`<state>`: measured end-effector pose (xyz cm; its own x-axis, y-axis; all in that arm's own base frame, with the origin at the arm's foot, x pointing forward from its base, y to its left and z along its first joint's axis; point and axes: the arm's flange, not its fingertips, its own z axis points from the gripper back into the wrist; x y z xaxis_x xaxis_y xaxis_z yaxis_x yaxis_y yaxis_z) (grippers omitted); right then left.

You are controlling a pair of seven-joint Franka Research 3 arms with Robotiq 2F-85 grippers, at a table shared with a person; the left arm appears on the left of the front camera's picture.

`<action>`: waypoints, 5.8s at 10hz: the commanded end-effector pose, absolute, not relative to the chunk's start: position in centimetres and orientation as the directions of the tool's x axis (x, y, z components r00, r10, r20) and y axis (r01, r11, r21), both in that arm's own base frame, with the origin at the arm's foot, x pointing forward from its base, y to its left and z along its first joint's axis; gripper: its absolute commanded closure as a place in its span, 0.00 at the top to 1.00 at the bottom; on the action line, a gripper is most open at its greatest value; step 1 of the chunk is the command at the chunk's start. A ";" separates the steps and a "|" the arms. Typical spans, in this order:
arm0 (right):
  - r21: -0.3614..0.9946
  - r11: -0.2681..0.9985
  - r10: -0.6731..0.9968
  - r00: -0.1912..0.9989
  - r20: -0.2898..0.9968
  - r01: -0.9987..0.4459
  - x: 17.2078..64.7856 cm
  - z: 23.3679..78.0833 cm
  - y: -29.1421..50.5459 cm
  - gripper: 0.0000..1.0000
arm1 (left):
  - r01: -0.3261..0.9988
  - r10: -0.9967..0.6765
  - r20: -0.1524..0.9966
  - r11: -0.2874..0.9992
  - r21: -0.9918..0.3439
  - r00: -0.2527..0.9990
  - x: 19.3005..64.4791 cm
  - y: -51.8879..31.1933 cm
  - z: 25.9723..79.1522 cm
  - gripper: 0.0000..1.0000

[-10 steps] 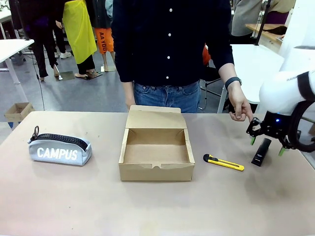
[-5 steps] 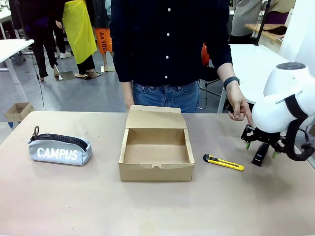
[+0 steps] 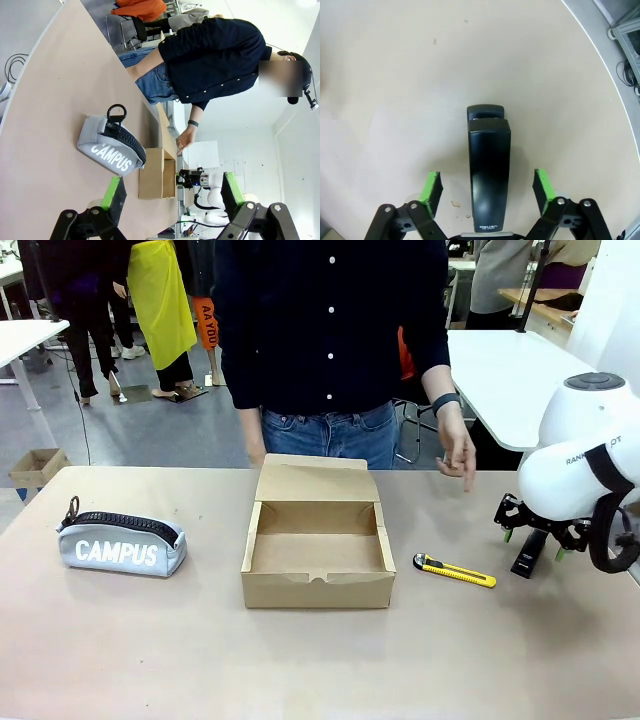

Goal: Pack the items into the box.
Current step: Pick up the item indicated by the person and place it inside the Mailer Box.

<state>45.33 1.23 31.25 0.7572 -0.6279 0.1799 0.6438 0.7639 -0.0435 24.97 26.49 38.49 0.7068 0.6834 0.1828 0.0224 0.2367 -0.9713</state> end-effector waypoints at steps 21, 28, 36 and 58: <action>0.060 0.997 -0.054 0.977 0.207 0.043 37.3 45.2 2.9 0.25 | 0.055 0.690 0.206 0.234 -0.971 0.694 24.9 26.2 38.5 1.00; -0.386 0.664 0.740 0.634 0.223 -0.640 41.8 50.1 25.1 0.32 | 0.055 0.690 0.206 0.234 -0.971 0.694 24.9 26.2 38.5 1.00; -0.006 0.079 0.982 0.076 0.175 -0.997 41.9 41.4 38.5 0.32 | 0.055 0.690 0.206 0.234 -0.971 0.694 24.9 26.2 38.5 1.00; 0.328 0.866 0.299 0.917 0.266 -0.377 38.2 47.6 5.7 1.00 | 0.055 0.690 0.206 0.234 -0.971 0.694 24.9 26.2 38.5 1.00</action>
<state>39.64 10.07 47.36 0.8077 0.5443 0.2266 -0.5858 0.7842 0.2045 24.89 26.52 38.55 0.7057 0.6841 0.1841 0.0236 0.2369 -0.9712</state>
